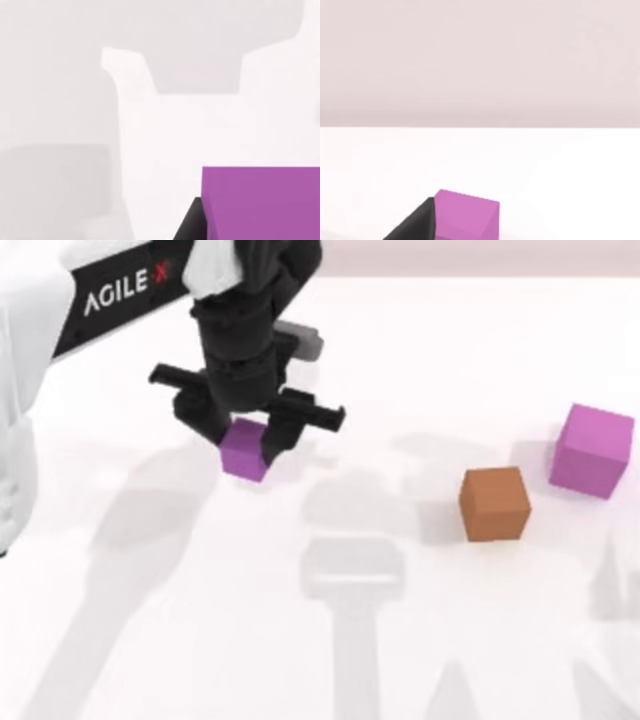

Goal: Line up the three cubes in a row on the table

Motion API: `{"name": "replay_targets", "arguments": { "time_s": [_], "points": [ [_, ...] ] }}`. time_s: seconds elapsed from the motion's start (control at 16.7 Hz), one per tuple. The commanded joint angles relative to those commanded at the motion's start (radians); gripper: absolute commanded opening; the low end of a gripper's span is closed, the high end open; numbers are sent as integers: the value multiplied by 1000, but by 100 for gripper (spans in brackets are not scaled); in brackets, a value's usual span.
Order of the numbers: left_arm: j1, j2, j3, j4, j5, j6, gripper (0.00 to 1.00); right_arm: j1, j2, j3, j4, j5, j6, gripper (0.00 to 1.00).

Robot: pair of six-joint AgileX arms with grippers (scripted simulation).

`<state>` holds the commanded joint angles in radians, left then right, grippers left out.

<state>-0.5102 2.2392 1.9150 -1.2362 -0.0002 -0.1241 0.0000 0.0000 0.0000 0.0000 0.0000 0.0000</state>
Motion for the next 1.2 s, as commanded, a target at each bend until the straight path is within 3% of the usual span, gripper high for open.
{"name": "replay_targets", "arguments": {
  "time_s": [0.36,0.6,0.78,1.2],
  "points": [
    [-266,162,293,-152,-12,-528,0,0,0,0,0,0,0,100],
    [-397,222,433,-215,-21,-754,0,0,0,0,0,0,0,100],
    [-436,234,473,-230,-24,-811,0,0,0,0,0,0,0,100],
    [-432,227,429,-187,-23,-806,0,0,0,0,0,0,0,100]
  ]
}}
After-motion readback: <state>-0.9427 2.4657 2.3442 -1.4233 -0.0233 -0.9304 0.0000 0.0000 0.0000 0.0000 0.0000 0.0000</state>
